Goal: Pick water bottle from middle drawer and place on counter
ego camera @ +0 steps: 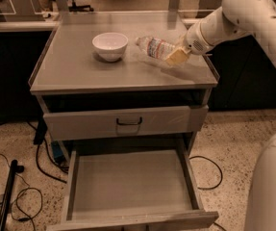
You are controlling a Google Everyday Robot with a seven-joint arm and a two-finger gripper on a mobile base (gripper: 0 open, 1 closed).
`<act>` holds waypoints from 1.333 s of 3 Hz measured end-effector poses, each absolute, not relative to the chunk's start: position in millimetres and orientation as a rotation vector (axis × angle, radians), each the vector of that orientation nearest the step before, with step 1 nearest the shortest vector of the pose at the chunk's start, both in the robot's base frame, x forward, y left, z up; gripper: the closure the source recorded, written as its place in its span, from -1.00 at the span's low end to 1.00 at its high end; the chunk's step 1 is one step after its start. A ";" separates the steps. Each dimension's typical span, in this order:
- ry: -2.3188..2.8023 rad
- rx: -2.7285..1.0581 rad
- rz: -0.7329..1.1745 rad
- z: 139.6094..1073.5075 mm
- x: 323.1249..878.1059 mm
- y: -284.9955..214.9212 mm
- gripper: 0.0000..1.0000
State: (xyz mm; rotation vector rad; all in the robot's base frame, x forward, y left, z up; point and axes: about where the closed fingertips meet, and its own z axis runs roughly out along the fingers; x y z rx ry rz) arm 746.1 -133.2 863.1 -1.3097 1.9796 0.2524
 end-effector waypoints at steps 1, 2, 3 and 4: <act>1.994 -1.294 0.287 855.2 753.2 -136.5 1.00; 2.014 -1.306 0.312 845.3 755.0 -136.4 1.00; 2.015 -1.307 0.314 844.9 755.0 -136.3 0.49; 2.015 -1.307 0.314 844.8 755.0 -136.3 0.00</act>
Offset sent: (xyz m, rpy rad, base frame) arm 0.0113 -0.0098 -0.0224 0.0197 0.0819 0.0072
